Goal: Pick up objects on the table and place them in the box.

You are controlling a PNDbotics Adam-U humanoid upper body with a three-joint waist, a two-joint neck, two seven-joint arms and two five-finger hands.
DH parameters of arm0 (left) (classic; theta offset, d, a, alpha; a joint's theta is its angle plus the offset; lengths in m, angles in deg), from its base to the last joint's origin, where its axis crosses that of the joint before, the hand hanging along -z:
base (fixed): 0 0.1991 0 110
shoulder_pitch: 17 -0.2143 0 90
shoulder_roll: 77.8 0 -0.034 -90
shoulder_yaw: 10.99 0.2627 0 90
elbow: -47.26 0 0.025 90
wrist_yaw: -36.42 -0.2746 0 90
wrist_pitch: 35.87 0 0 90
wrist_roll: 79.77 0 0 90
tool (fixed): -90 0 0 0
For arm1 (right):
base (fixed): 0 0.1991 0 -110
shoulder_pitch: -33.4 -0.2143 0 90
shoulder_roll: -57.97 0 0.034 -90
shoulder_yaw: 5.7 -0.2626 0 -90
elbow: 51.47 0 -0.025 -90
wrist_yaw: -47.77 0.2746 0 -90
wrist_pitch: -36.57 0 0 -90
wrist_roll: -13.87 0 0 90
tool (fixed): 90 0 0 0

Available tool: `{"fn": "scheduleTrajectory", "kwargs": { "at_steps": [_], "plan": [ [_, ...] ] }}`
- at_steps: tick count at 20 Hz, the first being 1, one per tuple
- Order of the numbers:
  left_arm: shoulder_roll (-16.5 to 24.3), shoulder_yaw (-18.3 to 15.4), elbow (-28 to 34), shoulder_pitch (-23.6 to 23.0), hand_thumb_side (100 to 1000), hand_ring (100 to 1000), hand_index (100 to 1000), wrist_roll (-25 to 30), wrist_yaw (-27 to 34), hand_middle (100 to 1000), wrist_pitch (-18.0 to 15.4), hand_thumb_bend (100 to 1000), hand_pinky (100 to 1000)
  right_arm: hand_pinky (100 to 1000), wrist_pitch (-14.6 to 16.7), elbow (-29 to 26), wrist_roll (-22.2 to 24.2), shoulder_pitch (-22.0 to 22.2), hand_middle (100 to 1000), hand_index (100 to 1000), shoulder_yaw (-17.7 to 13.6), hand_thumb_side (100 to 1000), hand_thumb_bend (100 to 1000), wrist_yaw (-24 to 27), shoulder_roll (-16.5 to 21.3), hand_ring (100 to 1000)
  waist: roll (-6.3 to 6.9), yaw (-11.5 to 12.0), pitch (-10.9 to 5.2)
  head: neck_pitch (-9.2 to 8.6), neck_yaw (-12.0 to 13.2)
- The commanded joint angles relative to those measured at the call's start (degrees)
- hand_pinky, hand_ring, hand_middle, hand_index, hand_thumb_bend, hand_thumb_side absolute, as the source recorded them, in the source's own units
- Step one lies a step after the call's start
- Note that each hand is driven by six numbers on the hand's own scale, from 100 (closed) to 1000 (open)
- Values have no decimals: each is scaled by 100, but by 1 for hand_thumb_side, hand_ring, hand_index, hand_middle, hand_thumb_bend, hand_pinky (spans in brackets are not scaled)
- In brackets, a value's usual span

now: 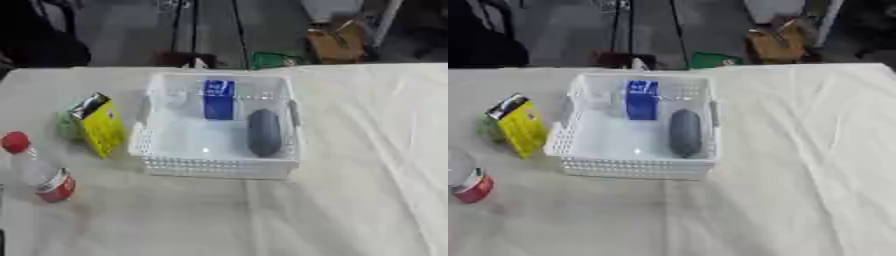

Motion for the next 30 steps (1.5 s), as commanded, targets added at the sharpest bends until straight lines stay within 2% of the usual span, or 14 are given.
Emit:
{"fn": "scheduleTrajectory", "kwargs": {
  "at_steps": [1,8,13,14,17,23,24,27,30],
  "plan": [
    [72,-27,89,32,689,867,907,-4,0,917,-7,100,859,811,5,-95,-11,-68,674,831,-32,1000,100,-8,85,800,-3,2,-99,-51,-7],
    [80,-31,89,31,686,867,906,-6,-7,916,-5,100,858,811,-5,-95,-12,-68,670,838,-29,1000,100,-7,84,802,-8,-2,-94,-59,30],
    [377,-113,89,12,684,869,906,-117,-207,909,79,124,855,810,-10,-95,-8,-67,668,837,-18,1000,100,1,84,801,7,37,-119,52,400],
    [421,-119,89,9,692,883,907,-143,-264,907,101,158,869,810,-10,-95,-7,-66,668,837,-17,1000,100,3,84,801,10,42,-123,64,455],
    [672,-163,89,-8,699,893,907,-242,-521,906,256,175,884,810,-14,-95,-4,-58,667,837,-12,1000,100,8,84,801,15,62,-143,107,659],
    [817,-125,89,21,719,918,918,-304,-784,920,533,205,911,810,-12,-95,3,-59,667,836,1,1000,100,20,82,801,-13,60,-158,80,688],
    [828,-119,89,24,735,960,949,-300,-808,946,561,253,960,807,-11,-95,5,-59,667,836,2,1000,100,21,82,800,-16,60,-158,77,684],
    [953,-107,89,27,740,1000,967,-168,-965,976,753,289,1000,807,-10,-95,9,-62,667,836,9,1000,100,29,84,800,-43,66,-154,69,626],
    [1118,-82,89,23,747,1000,976,72,-1189,1000,1021,327,1000,806,-10,-95,18,-65,667,836,17,1000,100,39,81,800,-61,64,-151,61,588]
  ]
}}
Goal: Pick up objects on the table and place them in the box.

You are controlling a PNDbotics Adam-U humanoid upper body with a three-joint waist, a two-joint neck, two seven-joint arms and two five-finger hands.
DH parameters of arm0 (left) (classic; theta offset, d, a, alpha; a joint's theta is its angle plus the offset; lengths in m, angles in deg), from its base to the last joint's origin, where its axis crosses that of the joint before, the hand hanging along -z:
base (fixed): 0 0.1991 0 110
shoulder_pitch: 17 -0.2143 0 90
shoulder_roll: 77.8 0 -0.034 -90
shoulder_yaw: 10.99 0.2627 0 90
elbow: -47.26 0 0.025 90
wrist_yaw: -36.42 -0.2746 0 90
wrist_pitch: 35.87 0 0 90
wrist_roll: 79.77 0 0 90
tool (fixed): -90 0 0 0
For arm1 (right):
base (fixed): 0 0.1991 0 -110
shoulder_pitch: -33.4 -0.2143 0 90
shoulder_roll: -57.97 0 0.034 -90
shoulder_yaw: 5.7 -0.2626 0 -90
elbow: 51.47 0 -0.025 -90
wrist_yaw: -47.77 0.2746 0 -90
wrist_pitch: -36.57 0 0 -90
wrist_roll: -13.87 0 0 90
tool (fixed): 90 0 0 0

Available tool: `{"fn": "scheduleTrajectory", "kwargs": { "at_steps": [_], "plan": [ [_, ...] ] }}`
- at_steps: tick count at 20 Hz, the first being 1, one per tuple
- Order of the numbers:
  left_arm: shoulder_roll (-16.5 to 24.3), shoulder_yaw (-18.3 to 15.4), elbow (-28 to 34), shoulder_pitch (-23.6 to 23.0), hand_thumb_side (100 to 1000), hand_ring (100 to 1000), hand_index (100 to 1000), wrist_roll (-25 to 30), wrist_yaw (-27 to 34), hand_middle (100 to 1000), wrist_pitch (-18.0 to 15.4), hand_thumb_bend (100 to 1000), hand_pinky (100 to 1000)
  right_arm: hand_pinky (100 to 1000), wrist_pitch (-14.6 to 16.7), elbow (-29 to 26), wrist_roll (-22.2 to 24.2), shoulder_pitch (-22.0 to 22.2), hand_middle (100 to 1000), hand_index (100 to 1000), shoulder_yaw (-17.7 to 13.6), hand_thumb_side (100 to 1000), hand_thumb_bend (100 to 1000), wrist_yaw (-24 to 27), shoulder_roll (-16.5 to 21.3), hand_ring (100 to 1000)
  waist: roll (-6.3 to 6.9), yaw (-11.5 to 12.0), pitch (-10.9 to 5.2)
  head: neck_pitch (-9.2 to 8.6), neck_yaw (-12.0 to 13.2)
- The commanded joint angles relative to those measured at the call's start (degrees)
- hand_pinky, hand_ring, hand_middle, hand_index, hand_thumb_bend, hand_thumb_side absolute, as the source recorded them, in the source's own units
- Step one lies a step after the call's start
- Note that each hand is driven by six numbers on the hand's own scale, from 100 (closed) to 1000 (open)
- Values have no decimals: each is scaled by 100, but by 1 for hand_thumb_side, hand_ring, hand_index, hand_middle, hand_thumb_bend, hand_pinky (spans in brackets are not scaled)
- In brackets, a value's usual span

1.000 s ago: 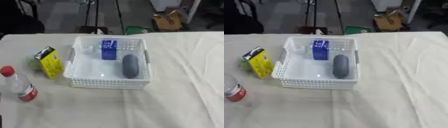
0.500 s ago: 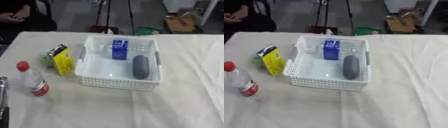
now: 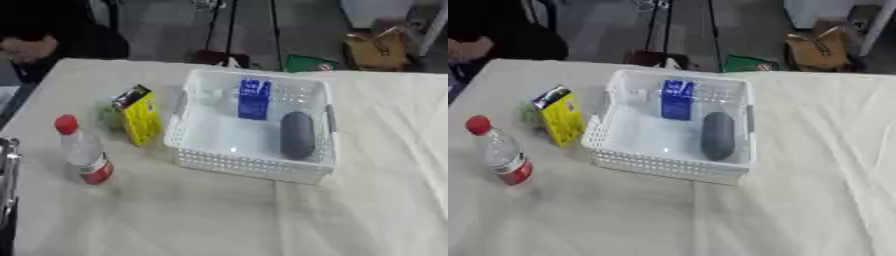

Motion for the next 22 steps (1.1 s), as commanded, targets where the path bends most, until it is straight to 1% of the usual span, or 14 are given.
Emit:
{"fn": "scheduleTrajectory", "kwargs": {
  "at_steps": [1,4,5,7,9,11,14,16,17,18,19,20,21,22],
  "plan": [
    [376,43,89,39,744,1000,998,318,-267,1000,298,373,1000,806,1,-95,16,-66,667,835,11,1000,100,39,83,800,2,-6,-86,2,-46],
    [603,77,89,16,746,1000,1000,840,-475,1000,596,380,1000,806,0,-95,23,-65,667,835,15,1000,100,48,85,800,-3,-14,-91,14,-65],
    [744,143,86,-61,770,1000,1000,1081,-496,1000,706,361,1000,805,0,-95,26,-68,667,835,18,1000,100,51,84,800,4,-21,-93,22,-119],
    [1048,203,86,-180,774,1000,1000,1495,-418,1000,950,359,1000,806,-3,-95,31,-70,667,835,22,1000,100,57,82,800,6,-33,-104,38,-203],
    [1289,236,64,-278,780,1000,1000,1725,-323,1000,1103,350,1000,805,-3,-95,30,-76,666,834,23,1000,100,62,83,798,2,-50,-109,36,-263],
    [1554,302,-30,-367,784,1000,1000,1869,-233,1000,1183,347,1000,805,-4,-95,24,-83,664,833,25,1000,100,69,82,797,-4,-72,-109,21,-299],
    [1894,379,-179,-422,781,1000,1000,1986,-197,1000,1213,357,1000,805,-4,-95,22,-92,665,833,32,1000,100,77,81,797,-14,-93,-109,5,-313],
    [2024,405,-233,-440,783,1000,1000,2049,-225,1000,1207,360,1000,805,-2,-95,20,-96,665,833,35,1000,100,81,82,797,-18,-100,-109,0,-314],
    [2169,444,-284,-483,801,1000,1000,2132,-269,1000,1207,392,1000,805,-2,-95,18,-99,665,833,35,1000,100,82,85,796,-16,-105,-107,-3,-312],
    [2321,476,-344,-518,801,1000,1000,2243,-324,1000,1204,392,1000,805,-2,-95,14,-100,665,833,36,1000,100,85,86,796,-18,-112,-106,-3,-307],
    [2436,500,-394,-546,837,1000,1000,2346,-368,1000,1193,436,1000,805,-3,-95,11,-100,664,833,38,1000,100,87,87,795,-16,-115,-105,-3,-302],
    [2548,535,-437,-583,850,1000,1000,2484,-355,1000,1156,481,1000,805,-4,-95,11,-102,664,833,41,1000,100,90,85,795,-16,-121,-104,-5,-294],
    [2616,548,-463,-605,860,1000,1000,2599,-296,1000,1121,544,1000,805,-4,-95,11,-103,664,832,44,1000,100,93,85,794,-15,-124,-103,-9,-290],
    [2665,553,-475,-625,860,1000,1000,2723,-179,1000,1092,562,1000,805,-3,-95,10,-103,664,832,46,1000,100,95,85,794,-16,-126,-102,-12,-285]
  ]
}}
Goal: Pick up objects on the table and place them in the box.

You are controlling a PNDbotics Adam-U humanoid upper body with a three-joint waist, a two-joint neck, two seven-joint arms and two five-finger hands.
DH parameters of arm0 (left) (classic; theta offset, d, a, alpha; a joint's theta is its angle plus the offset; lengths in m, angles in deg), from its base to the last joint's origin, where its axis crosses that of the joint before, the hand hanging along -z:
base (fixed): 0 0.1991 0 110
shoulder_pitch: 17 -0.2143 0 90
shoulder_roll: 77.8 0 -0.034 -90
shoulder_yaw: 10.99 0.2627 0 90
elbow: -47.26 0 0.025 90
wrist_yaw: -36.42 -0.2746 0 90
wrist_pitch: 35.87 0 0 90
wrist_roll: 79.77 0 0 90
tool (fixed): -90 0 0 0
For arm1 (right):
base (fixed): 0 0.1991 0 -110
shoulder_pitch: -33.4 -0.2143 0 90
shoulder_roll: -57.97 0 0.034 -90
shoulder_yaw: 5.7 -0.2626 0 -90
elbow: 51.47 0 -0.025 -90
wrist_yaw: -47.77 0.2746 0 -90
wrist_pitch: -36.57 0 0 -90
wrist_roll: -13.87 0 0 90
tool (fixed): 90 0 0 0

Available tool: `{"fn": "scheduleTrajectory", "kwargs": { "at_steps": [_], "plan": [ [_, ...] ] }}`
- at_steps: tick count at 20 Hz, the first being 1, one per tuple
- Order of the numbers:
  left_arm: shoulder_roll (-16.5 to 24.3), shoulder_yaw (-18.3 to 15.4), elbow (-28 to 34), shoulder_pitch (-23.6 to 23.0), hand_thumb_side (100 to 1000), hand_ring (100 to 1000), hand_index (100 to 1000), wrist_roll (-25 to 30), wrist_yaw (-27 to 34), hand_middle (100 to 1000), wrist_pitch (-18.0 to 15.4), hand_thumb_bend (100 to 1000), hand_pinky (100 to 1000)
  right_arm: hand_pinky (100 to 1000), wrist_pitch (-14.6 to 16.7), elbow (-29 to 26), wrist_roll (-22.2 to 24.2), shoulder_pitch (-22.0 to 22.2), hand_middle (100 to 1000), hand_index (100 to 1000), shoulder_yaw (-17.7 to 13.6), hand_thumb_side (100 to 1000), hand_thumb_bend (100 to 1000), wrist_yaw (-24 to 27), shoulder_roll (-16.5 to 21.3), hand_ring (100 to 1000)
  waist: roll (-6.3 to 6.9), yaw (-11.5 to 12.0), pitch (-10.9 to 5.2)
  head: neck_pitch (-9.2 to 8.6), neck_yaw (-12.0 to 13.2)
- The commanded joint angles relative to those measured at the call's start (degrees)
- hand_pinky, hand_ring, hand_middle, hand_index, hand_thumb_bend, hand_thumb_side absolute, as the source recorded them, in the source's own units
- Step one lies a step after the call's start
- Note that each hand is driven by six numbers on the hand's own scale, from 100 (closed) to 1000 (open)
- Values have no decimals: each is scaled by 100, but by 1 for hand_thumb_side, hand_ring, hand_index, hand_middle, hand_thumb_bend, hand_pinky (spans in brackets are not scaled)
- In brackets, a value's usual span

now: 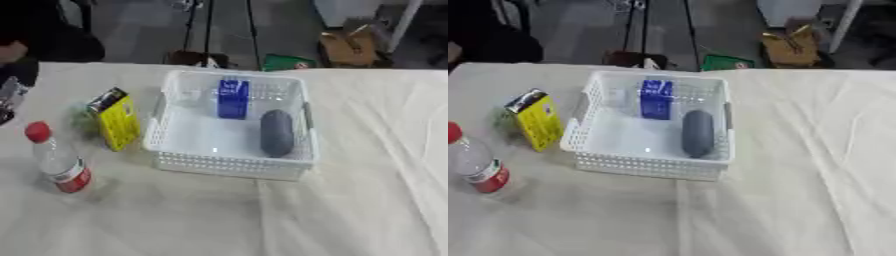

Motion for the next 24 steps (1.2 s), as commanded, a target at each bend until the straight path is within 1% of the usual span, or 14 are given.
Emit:
{"fn": "scheduleTrajectory", "kwargs": {
  "at_steps": [1,2,3,4,5,9,13,16,18,20,23,24],
  "plan": [
    [408,-18,-16,-7,877,1000,1000,371,241,1000,-69,642,1000,805,6,-95,-3,-77,663,832,10,1000,100,47,87,793,11,-12,-92,-16,15],
    [444,-35,-23,-23,877,1000,1000,505,354,1000,-69,642,1000,805,7,-95,-5,-77,663,832,10,1000,100,49,89,793,11,-12,-92,-22,18],
    [469,-59,-24,-33,891,1000,1000,625,445,1000,-59,697,1000,805,8,-95,-7,-75,663,832,10,1000,100,50,91,793,11,-11,-92,-24,20],
    [492,-84,-26,-44,891,1000,1000,745,512,1000,-38,697,1000,805,7,-95,-7,-72,663,832,11,1000,100,51,91,793,12,-9,-93,-24,24],
    [507,-108,-25,-55,912,1000,1000,849,557,1000,-11,739,1000,805,6,-95,-7,-71,663,831,11,1000,100,52,90,792,14,-7,-93,-25,35],
    [524,-179,18,-148,920,1000,1000,1382,535,1000,140,748,1000,804,7,-95,-12,-69,662,830,10,1000,100,56,87,791,24,1,-94,-18,239],
    [485,-233,56,-255,932,1000,1000,1774,420,1000,239,748,1000,803,8,-95,-15,-74,661,830,10,1000,100,58,87,789,32,13,-86,-40,564],
    [458,-265,88,-297,934,1000,1000,1911,374,1000,281,746,1000,803,6,-95,-14,-76,661,830,10,1000,100,59,85,788,38,21,-80,-52,787],
    [442,-267,102,-324,924,1000,1000,1958,353,1000,289,742,1000,803,5,-95,-14,-77,661,829,9,1000,100,61,83,787,39,24,-78,-53,892],
    [424,-262,109,-350,911,1000,1000,1997,329,1000,288,734,1000,803,4,-95,-14,-80,661,829,8,1000,100,61,82,786,40,24,-74,-56,949],
    [406,-259,115,-367,911,1000,1000,2025,290,1000,290,734,1000,802,3,-95,-13,-81,661,829,8,1000,100,61,80,786,39,24,-72,-58,971],
    [397,-256,106,-379,882,1000,1000,2036,273,1000,295,714,1000,802,2,-95,-14,-82,661,829,7,1000,100,62,80,786,38,23,-68,-60,967]
  ]
}}
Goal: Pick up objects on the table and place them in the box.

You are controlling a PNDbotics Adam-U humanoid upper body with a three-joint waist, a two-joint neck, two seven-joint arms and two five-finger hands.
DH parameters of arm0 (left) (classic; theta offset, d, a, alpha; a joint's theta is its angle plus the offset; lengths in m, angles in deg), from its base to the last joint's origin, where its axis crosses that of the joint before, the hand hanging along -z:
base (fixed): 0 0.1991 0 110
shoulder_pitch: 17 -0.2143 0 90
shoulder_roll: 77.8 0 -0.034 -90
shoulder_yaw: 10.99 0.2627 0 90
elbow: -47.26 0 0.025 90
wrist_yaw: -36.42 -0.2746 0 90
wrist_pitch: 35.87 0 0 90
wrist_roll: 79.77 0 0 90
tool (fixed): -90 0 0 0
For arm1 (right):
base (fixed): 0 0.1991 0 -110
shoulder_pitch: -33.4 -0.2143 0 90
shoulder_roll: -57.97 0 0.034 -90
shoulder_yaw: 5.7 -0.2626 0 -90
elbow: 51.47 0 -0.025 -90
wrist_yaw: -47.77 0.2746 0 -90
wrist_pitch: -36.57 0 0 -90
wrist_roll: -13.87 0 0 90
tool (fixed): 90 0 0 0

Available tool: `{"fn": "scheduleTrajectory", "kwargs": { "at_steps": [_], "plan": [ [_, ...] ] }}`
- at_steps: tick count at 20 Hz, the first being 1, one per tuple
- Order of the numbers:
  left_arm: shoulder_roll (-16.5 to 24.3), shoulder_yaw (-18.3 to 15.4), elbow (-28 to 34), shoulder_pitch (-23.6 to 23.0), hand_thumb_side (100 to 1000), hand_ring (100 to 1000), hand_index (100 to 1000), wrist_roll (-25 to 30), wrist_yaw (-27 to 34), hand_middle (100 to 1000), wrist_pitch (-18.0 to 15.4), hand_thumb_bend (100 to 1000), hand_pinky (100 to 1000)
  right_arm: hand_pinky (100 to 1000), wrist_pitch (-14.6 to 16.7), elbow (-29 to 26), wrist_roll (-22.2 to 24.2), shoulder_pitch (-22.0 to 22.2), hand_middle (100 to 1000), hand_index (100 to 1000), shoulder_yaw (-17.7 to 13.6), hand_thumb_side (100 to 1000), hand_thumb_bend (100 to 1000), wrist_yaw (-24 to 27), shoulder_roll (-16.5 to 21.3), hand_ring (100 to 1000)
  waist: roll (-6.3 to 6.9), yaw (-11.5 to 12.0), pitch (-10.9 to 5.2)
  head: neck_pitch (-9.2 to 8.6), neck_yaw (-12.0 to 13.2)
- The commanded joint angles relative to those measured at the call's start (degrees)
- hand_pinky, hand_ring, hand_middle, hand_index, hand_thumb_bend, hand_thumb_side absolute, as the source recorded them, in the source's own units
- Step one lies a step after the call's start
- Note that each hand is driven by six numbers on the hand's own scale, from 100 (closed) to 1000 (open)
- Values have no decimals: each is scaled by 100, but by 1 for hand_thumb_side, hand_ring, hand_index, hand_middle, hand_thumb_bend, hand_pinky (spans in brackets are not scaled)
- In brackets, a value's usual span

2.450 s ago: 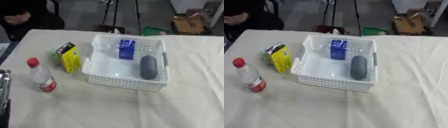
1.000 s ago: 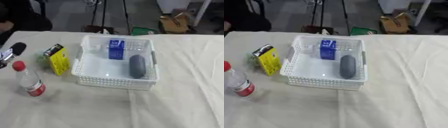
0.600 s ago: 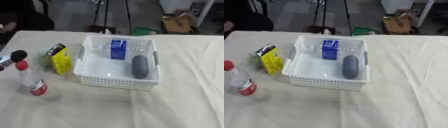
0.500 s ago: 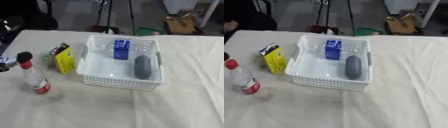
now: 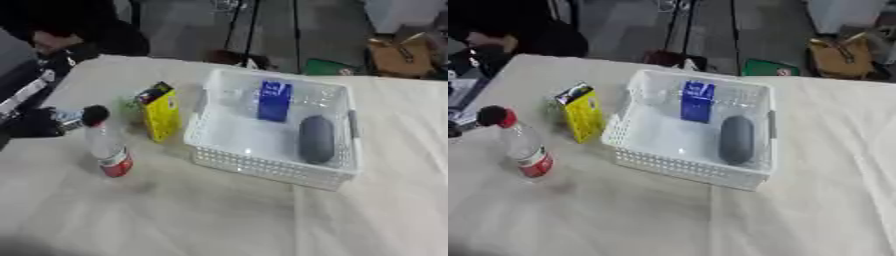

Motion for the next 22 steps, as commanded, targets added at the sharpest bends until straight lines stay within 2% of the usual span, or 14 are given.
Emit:
{"fn": "scheduleTrajectory", "kwargs": {
  "at_steps": [1,2,4,7,8,14,22],
  "plan": [
    [102,-77,78,-1,882,1000,1000,45,-69,1000,6,714,1000,802,-4,-95,-7,-81,661,829,-18,1000,100,22,79,786,18,6,-68,-50,31],
    [68,-68,47,-38,823,1000,1000,85,-85,1000,15,676,1000,802,-5,-95,-9,-83,660,829,-19,1000,100,25,77,785,12,6,-58,-60,18],
    [6,-65,-8,-93,803,1000,1000,186,-78,1000,35,684,1000,801,-8,-95,-8,-85,660,828,-21,1000,100,29,73,785,5,7,-45,-71,-5],
    [-37,-73,-41,-163,806,1000,1000,294,-103,1000,48,700,1000,801,-8,-95,-2,-84,660,828,-22,1000,100,37,69,784,0,13,-31,-84,-40],
    [-50,-76,-55,-191,820,1000,1000,321,-124,1000,56,740,1000,801,-8,-95,0,-86,659,828,-23,1000,100,37,68,784,-5,16,-24,-89,-63],
    [-155,-106,-179,-317,820,1000,1000,363,-312,1000,113,719,1000,801,-2,-95,2,-100,659,827,-22,1000,100,43,64,783,-20,13,7,-115,-139],
    [-330,-176,-421,-390,823,1000,1000,-112,-483,1000,79,700,1000,801,5,-95,-3,-113,659,827,-26,1000,100,54,52,783,-36,-2,28,-183,-156]
  ]
}}
